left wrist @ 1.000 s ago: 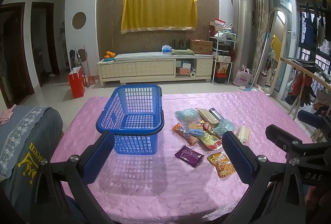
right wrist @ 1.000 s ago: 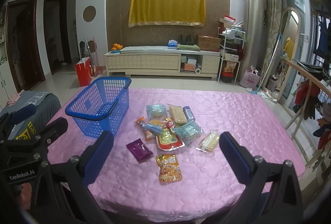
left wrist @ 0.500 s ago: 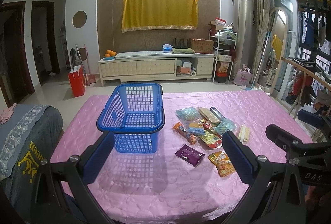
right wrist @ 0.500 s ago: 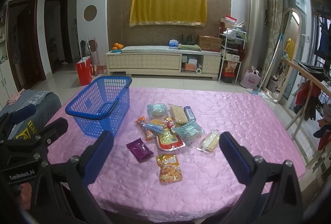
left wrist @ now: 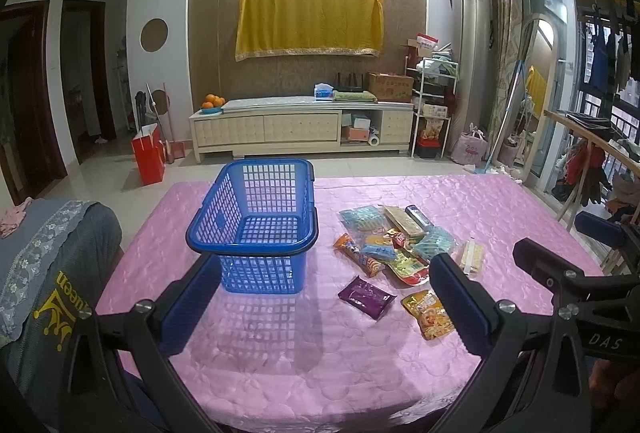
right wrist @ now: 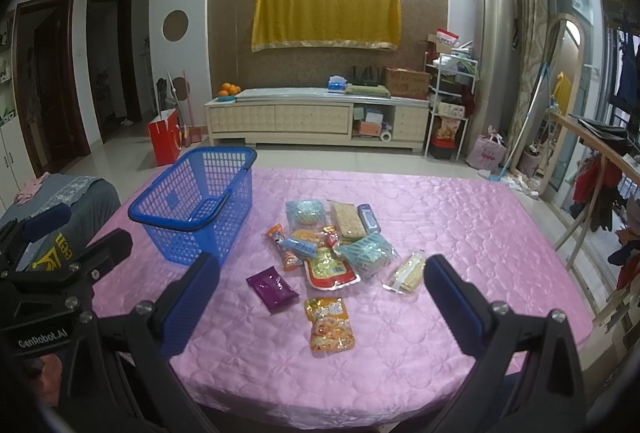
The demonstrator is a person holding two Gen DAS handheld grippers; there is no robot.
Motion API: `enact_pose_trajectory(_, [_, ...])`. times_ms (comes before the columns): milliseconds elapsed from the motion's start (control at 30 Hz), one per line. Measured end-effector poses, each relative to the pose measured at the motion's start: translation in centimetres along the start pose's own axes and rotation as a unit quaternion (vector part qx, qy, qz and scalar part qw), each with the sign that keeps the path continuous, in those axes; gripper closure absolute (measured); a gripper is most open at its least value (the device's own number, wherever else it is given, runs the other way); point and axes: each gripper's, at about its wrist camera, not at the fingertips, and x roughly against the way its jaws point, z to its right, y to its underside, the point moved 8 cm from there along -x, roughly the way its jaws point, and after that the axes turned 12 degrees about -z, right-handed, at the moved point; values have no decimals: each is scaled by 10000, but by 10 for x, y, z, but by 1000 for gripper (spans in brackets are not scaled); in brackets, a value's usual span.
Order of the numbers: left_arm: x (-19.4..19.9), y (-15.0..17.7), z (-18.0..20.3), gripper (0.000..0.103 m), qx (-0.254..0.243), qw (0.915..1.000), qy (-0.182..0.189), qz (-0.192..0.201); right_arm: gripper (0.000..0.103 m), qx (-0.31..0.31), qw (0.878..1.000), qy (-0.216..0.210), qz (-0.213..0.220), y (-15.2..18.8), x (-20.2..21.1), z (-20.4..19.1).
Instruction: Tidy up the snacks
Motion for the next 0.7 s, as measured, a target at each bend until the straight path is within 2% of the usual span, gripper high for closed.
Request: enact_pose_trajectory(700, [-4, -2, 4, 0, -44, 9999, 112, -33, 0, -30, 10000, 32, -33, -1, -2, 1])
